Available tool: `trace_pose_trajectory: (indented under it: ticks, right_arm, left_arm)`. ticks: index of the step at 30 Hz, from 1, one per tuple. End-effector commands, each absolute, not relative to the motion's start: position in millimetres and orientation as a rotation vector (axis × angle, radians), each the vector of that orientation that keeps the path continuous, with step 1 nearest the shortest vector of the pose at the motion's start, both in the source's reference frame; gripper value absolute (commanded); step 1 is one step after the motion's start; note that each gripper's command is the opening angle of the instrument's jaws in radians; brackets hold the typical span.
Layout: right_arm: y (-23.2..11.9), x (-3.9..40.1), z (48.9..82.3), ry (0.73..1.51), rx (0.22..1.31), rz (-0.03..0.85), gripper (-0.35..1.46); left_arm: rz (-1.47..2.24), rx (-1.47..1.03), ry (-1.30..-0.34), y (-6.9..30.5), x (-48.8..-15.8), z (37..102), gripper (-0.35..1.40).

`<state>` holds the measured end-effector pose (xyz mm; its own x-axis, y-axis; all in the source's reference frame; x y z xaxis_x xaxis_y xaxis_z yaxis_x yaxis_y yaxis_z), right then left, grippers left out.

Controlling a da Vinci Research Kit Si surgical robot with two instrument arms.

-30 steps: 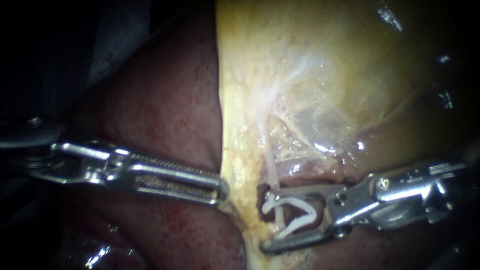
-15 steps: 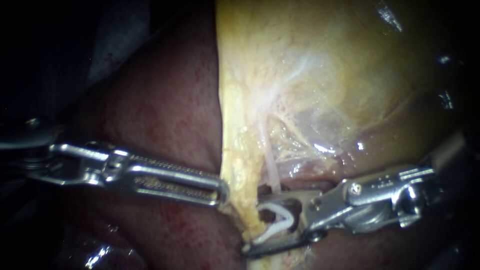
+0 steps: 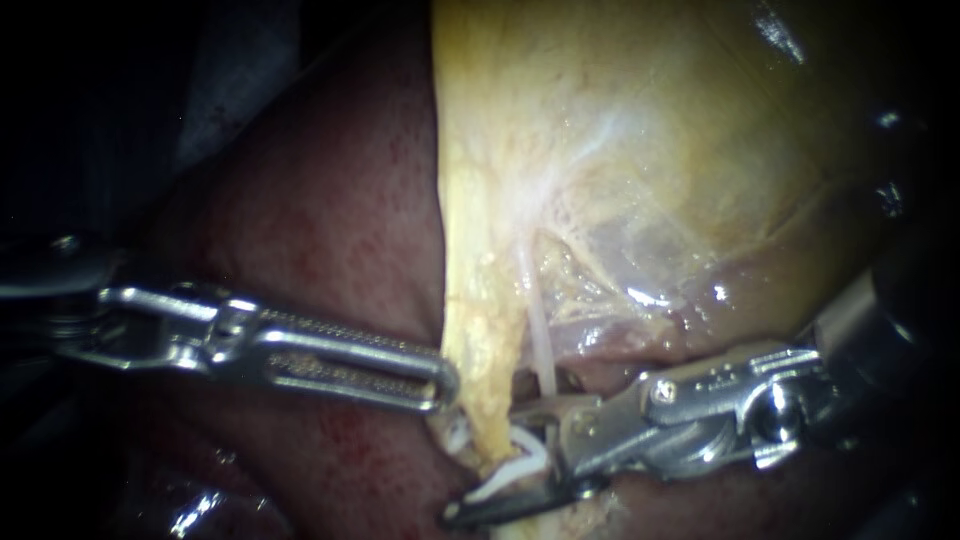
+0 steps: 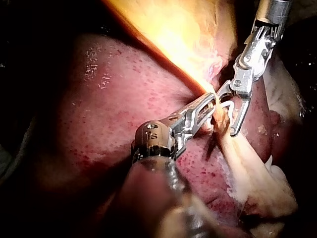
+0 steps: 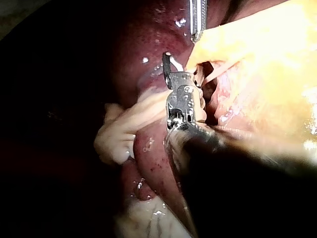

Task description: Clipping first clip left tube

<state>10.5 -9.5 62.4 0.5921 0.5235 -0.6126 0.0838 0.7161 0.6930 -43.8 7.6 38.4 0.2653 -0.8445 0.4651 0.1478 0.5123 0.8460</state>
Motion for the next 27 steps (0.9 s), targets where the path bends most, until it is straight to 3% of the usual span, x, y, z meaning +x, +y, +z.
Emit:
trace_pose_trajectory:
  ticks: [1,6,10,14,27]
  right_arm:
    - [-9.5,10.5,62.4,0.916,0.752,0.290,0.44]
    - [-9.4,10.4,62.6,0.914,0.756,0.294,0.30]
    - [-9.1,10.1,62.9,0.898,0.779,0.335,-0.03]
    - [-8.7,9.7,63.4,0.892,0.788,0.348,-0.21]
    - [-8.3,9.1,63.9,0.890,0.793,0.350,-0.25]
  left_arm:
    - [-0.770,0.777,-1.100,7.5,-43.9,38.4,-0.35]
    - [-0.771,0.777,-1.100,7.6,-43.9,38.4,-0.35]
    - [-0.771,0.777,-1.100,7.6,-43.9,38.4,-0.35]
    - [-0.771,0.777,-1.100,7.6,-43.9,38.5,-0.35]
    - [-0.771,0.777,-1.100,7.6,-44.0,38.5,-0.35]
